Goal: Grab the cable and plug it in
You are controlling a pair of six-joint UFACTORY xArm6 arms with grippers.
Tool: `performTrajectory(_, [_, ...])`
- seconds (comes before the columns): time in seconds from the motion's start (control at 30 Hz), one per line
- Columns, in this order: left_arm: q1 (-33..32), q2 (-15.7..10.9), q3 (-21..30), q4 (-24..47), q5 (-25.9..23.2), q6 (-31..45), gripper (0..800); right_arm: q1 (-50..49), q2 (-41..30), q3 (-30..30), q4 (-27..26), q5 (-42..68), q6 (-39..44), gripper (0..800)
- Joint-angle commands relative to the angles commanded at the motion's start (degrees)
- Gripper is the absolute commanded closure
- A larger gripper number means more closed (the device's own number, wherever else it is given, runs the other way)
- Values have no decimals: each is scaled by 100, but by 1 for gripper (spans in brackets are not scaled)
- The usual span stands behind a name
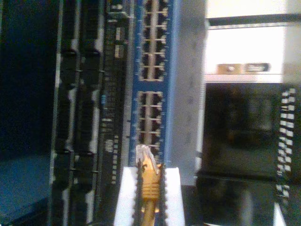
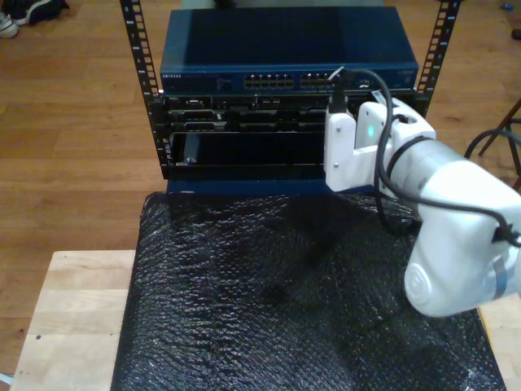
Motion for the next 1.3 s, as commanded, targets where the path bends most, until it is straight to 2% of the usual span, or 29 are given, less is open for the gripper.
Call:
performTrajectory(0.27, [0,0,0,0,0,0,0,26,-9,378,9,-659,-35,800])
performTrajectory(0.5, [0,0,0,0,0,0,0,53,202,352,26,-1125,-53,800])
performTrajectory(0.97, [0,0,0,0,0,0,0,70,1037,-440,202,-1345,-62,800])
performTrajectory(1.3, [0,0,0,0,0,0,0,70,1714,-835,651,-1969,-70,800])
